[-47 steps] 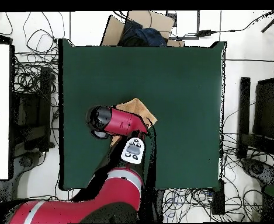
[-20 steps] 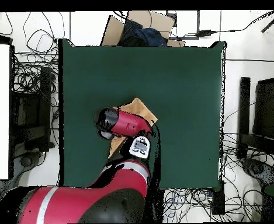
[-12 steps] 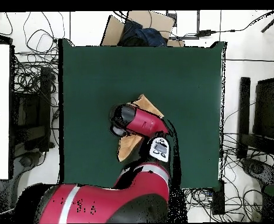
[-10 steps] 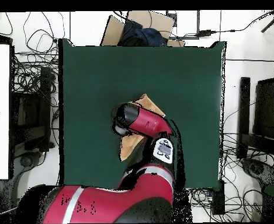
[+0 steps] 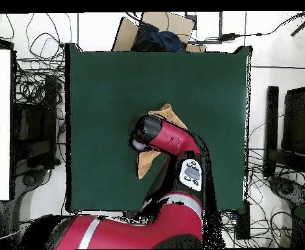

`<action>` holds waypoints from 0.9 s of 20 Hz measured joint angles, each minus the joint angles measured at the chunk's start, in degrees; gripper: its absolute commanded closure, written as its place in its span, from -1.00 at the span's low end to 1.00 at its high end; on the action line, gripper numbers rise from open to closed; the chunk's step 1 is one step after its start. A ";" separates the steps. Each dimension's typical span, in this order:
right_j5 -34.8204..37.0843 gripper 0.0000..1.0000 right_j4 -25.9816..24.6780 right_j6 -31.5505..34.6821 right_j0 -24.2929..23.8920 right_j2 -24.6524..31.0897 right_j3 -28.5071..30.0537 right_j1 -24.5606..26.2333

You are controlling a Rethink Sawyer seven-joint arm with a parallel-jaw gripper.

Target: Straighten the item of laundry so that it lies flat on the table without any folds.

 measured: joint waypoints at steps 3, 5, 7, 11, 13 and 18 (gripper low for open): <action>-0.02 1.00 0.00 0.00 -0.97 0.59 1.10 -0.30; -0.02 1.00 -0.01 0.00 -1.76 0.93 1.75 -0.53; -0.04 1.00 0.01 0.00 -3.30 1.67 2.68 -1.06; -1.29 1.00 -0.51 0.00 -7.15 3.44 4.96 -2.14; -2.68 1.00 -1.09 0.00 -9.21 4.40 6.16 -2.40; -7.78 1.00 -2.62 0.00 -13.67 6.85 9.06 -2.37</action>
